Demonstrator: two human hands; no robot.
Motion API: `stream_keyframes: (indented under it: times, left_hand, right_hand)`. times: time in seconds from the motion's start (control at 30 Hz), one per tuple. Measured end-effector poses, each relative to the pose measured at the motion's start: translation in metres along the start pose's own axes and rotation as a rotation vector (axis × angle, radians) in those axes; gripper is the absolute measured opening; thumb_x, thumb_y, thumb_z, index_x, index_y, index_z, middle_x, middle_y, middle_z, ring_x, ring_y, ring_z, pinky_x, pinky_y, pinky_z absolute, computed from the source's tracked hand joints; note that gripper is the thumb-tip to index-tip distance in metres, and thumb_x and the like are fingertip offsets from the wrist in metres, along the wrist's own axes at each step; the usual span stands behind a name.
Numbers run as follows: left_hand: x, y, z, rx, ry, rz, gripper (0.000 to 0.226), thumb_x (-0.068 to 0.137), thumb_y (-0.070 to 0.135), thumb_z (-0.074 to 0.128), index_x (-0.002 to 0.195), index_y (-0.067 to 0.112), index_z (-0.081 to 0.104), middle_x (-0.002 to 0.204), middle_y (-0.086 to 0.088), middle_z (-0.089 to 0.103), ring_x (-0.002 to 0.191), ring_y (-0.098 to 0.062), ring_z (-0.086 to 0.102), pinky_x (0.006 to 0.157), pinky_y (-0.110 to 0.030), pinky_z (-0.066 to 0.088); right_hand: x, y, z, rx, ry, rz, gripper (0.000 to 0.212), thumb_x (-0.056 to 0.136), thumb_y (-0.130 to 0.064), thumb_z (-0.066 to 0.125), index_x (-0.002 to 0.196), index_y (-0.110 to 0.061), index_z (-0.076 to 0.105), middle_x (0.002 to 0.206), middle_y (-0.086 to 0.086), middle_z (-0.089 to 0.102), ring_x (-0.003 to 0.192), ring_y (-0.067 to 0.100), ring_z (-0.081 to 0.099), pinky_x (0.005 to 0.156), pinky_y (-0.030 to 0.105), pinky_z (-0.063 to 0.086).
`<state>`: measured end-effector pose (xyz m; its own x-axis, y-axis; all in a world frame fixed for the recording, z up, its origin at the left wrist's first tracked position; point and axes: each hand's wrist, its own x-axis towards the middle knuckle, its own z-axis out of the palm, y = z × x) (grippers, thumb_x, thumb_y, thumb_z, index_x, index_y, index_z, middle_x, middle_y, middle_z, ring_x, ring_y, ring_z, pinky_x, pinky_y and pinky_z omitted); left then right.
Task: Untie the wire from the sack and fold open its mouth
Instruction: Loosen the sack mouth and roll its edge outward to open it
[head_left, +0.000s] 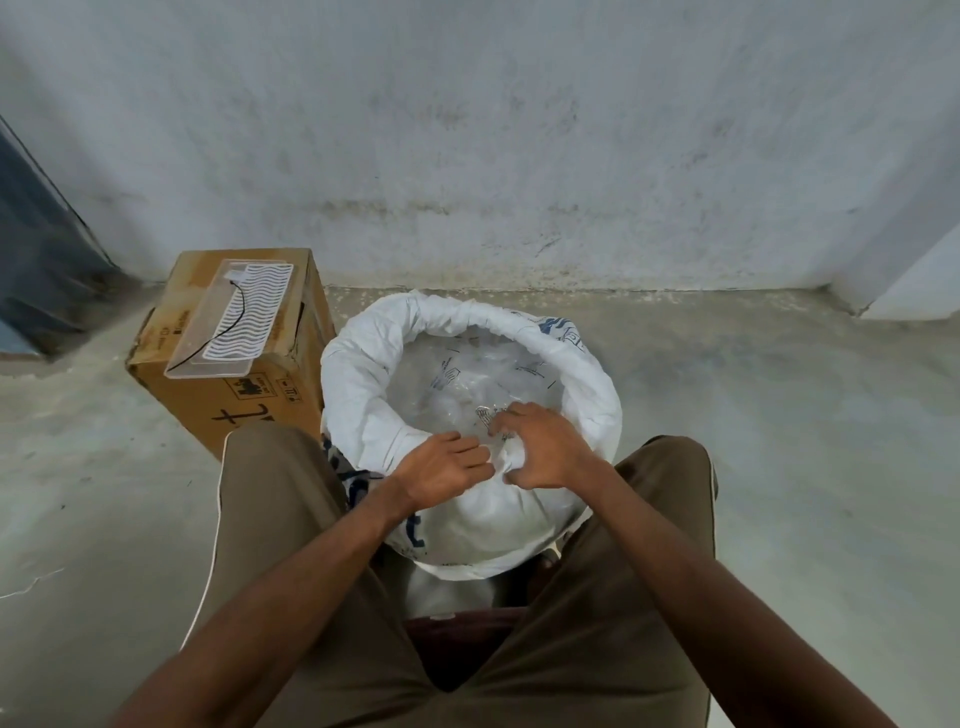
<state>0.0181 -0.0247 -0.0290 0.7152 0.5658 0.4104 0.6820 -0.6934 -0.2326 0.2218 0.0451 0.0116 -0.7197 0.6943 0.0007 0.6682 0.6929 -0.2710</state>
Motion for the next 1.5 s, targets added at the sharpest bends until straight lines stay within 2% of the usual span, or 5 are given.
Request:
stream_keyframes:
  times: [0.3, 0.43, 0.8, 1.23, 1.5]
  left_hand:
    - [-0.013, -0.023, -0.027, -0.437, -0.334, -0.516, 0.063, 0.067, 0.043, 0.07, 0.125, 0.025, 0.052, 0.134, -0.005, 0.045, 0.113, -0.02, 0.049, 0.093, -0.033, 0.046]
    - [-0.002, -0.036, -0.03, -0.412, -0.581, -0.631, 0.071, 0.074, 0.042, 0.072, 0.136, 0.024, 0.044, 0.112, -0.003, 0.069, 0.1, -0.025, 0.065, 0.08, -0.035, 0.052]
    - [-0.029, -0.022, -0.005, -0.053, -0.34, -0.083, 0.027, 0.056, 0.004, 0.079, 0.078, 0.013, 0.066, 0.076, -0.004, 0.062, 0.068, -0.023, 0.061, 0.063, -0.031, 0.049]
    - [-0.036, -0.056, -0.042, -0.388, -0.7, -0.449, 0.082, 0.069, 0.03, 0.078, 0.144, 0.028, 0.047, 0.12, -0.005, 0.059, 0.106, -0.024, 0.059, 0.094, -0.039, 0.049]
    - [-0.046, -0.053, -0.02, -0.09, -0.525, -0.217, 0.019, 0.073, 0.016, 0.081, 0.088, 0.011, 0.069, 0.086, -0.006, 0.065, 0.083, -0.025, 0.064, 0.074, -0.034, 0.053]
  right_hand:
    - [-0.007, -0.002, 0.023, -0.265, 0.025, -0.009, 0.025, 0.058, -0.01, 0.072, 0.079, -0.015, 0.059, 0.074, 0.002, 0.068, 0.069, 0.032, 0.068, 0.053, 0.033, 0.046]
    - [-0.015, 0.002, 0.042, -0.342, 0.113, -0.079, 0.034, 0.047, -0.003, 0.07, 0.078, -0.014, 0.064, 0.073, 0.001, 0.067, 0.065, 0.027, 0.066, 0.043, 0.029, 0.045]
    - [0.016, -0.017, 0.025, 0.048, -0.178, 0.123, 0.075, 0.052, -0.064, 0.078, 0.118, -0.036, 0.057, 0.12, -0.014, 0.064, 0.111, 0.014, 0.057, 0.097, 0.042, 0.037]
    - [0.009, -0.03, 0.063, -0.156, 0.024, -0.005, 0.03, 0.054, -0.014, 0.071, 0.08, -0.017, 0.054, 0.07, 0.002, 0.064, 0.062, 0.031, 0.065, 0.051, 0.028, 0.037]
    - [0.012, -0.029, 0.065, -0.067, 0.058, 0.096, 0.046, 0.057, -0.04, 0.07, 0.093, -0.024, 0.047, 0.089, -0.008, 0.058, 0.082, 0.02, 0.062, 0.067, 0.032, 0.042]
